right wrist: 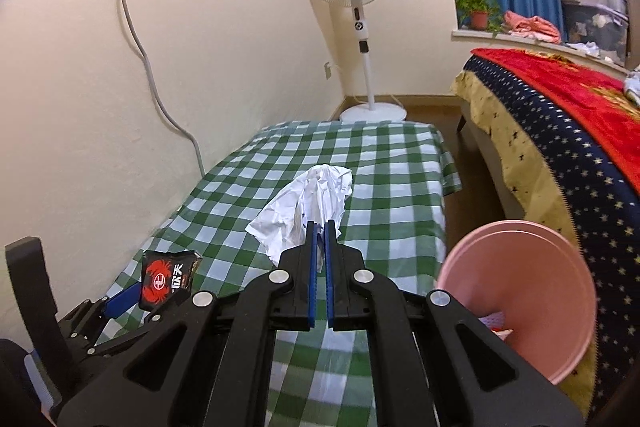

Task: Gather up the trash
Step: 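Carry the white tissue and black snack packet over the pink wastebasket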

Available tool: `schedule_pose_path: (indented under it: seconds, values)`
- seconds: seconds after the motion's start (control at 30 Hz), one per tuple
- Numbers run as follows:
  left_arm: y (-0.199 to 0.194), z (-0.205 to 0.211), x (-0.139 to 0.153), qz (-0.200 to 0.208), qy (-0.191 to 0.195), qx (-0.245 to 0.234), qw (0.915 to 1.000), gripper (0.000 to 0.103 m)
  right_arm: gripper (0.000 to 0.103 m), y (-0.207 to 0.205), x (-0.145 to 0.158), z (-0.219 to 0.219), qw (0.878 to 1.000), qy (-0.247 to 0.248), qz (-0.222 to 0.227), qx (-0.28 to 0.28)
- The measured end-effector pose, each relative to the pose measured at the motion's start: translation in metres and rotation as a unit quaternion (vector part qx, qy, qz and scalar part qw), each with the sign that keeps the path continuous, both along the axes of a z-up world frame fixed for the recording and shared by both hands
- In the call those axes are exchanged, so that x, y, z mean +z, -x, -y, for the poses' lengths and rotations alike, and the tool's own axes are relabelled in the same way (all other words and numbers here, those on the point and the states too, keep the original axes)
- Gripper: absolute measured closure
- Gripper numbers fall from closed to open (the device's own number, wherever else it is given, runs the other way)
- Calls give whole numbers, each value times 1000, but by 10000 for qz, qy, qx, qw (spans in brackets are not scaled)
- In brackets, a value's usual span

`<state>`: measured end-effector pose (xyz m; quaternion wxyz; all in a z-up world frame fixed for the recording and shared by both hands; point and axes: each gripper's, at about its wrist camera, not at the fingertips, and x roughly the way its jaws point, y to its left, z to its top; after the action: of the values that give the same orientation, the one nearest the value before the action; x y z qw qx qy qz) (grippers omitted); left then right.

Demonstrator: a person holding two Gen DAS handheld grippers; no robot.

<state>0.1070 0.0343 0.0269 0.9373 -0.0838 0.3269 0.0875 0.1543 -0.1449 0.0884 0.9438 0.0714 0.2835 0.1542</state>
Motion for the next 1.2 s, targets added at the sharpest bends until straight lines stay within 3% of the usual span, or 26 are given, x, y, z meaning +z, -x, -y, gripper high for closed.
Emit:
schedule_pose_path:
  seconds: [0.6,1.2]
  values:
    - [21,18,18,271,7,-321,9991,41,99,52,9,39,9988,32,79,-474]
    - [7,47,9,246,41,-584,9980,41,99,51,-4,80,9960,18,-14,-894]
